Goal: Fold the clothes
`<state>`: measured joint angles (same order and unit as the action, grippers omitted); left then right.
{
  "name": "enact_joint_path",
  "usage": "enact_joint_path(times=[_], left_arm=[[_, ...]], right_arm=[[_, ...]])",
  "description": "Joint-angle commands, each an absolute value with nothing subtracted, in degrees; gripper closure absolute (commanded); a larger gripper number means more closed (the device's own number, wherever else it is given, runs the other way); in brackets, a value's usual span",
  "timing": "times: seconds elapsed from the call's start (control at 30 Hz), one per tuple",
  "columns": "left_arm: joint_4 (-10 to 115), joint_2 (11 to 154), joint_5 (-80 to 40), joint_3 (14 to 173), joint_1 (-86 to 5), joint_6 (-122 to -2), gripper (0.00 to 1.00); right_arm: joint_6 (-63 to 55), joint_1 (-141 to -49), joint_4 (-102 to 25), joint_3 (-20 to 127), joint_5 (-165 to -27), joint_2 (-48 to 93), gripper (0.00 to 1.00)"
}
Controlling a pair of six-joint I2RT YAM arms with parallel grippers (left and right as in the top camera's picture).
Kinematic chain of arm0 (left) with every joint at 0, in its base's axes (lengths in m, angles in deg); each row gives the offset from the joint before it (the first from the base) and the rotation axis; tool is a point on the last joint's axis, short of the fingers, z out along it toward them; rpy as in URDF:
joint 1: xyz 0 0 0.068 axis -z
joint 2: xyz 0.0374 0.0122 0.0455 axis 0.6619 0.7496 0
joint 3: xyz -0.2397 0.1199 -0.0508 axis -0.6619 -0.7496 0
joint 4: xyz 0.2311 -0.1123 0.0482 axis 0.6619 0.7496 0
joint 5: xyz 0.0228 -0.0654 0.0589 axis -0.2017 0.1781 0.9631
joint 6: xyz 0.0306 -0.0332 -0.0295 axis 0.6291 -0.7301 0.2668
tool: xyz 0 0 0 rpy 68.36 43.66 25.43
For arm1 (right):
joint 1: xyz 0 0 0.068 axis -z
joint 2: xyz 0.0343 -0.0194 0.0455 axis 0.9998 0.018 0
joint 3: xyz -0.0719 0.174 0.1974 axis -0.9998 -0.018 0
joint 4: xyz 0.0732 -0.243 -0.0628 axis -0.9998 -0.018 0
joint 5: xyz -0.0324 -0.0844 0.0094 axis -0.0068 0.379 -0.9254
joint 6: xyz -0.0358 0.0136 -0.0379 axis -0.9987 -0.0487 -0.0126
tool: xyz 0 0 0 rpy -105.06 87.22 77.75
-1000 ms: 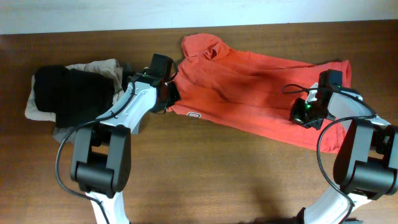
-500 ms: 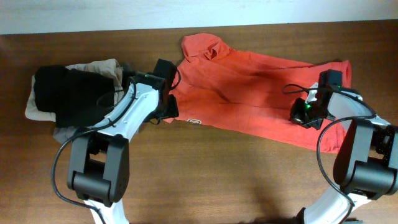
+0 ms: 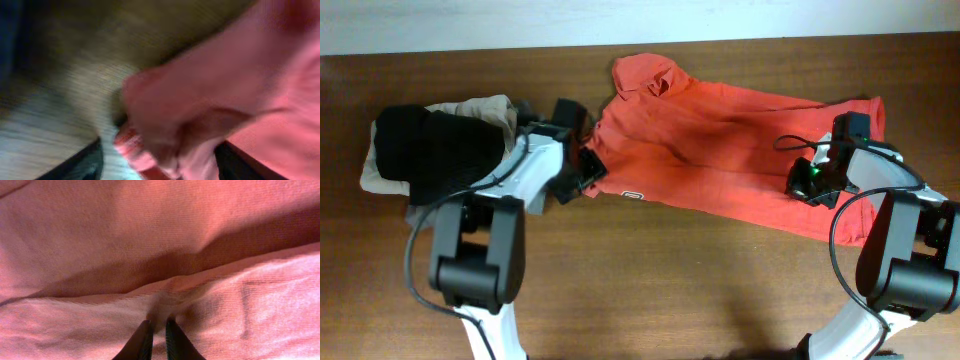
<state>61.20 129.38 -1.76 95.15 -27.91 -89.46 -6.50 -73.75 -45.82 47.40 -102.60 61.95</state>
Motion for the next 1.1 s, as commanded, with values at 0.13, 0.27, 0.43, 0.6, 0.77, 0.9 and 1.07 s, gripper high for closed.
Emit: enact_joint_path(times=[0.13, 0.27, 0.43, 0.6, 0.77, 0.9, 1.07], left_arm=[[59.0, 132.0, -13.7, 93.6, -30.4, -96.4, 0.44], [53.5, 132.0, -13.7, 93.6, -30.7, -94.0, 0.51], [47.9, 132.0, -13.7, 93.6, -30.7, -88.7, 0.69], [44.9, 130.3, -12.8, 93.6, -30.8, -81.0, 0.71], [48.0, 125.0, -4.2, 93.6, -30.8, -75.4, 0.40], [52.6, 122.1, -0.4, 93.6, -30.8, -75.4, 0.29], [56.7, 122.6, -8.9, 93.1, -30.6, -81.0, 0.28]], right_arm=[[-6.7, -74.3, -46.0, 45.8, -100.9, 64.5, 0.84], [-6.7, -74.3, -46.0, 45.8, -100.9, 64.5, 0.84], [-6.7, -74.3, -46.0, 45.8, -100.9, 64.5, 0.84], [-6.7, -74.3, -46.0, 45.8, -100.9, 64.5, 0.85], [-6.7, -74.3, -46.0, 45.8, -100.9, 64.5, 0.84], [-6.7, -74.3, -45.9, 45.8, -100.9, 64.5, 0.84], [-6.7, -74.3, -45.5, 45.8, -100.9, 64.5, 0.84]])
